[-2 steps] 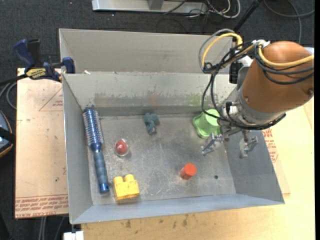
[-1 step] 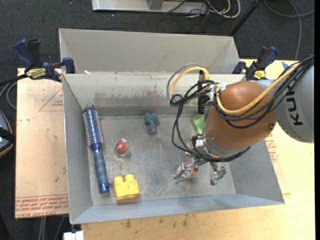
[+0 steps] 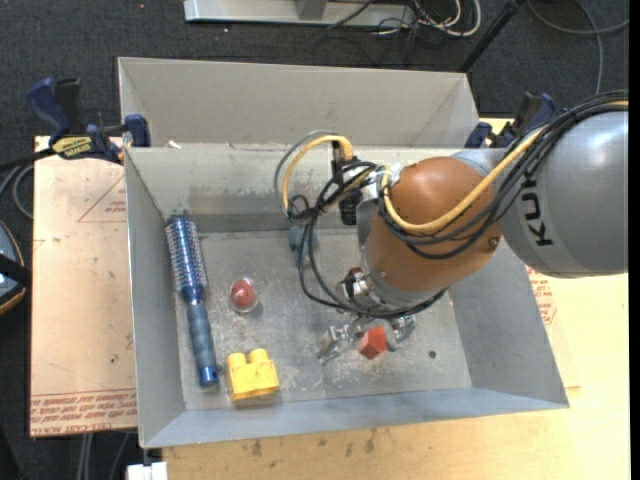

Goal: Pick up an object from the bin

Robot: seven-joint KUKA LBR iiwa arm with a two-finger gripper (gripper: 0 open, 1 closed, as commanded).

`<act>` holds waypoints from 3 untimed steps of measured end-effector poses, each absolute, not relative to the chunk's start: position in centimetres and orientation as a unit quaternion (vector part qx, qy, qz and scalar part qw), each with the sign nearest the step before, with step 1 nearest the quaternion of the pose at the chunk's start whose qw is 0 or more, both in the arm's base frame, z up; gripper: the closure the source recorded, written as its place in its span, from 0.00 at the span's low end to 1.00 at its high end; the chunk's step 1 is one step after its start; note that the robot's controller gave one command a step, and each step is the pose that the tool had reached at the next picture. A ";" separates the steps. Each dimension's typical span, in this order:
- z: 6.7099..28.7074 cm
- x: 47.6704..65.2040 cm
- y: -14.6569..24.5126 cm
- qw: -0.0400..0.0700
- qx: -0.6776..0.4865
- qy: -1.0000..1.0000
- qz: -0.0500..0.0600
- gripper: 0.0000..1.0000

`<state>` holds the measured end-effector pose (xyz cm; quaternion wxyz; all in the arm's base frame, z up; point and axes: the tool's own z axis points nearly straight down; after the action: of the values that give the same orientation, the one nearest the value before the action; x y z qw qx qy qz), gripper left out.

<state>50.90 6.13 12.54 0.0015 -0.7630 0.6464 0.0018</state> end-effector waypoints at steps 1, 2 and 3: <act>13.5 51.0 -1.1 0.000 -0.837 0.547 0.000 0.00; 8.7 52.1 -7.5 -0.001 -0.874 0.485 0.002 0.00; 7.6 52.3 -4.7 -0.001 -0.879 0.476 0.001 0.00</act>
Offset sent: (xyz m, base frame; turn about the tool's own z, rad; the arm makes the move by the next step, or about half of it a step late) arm 0.0011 -0.0713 0.0103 -0.2551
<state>52.34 -4.75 7.55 -0.0013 -0.8794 0.4761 0.0009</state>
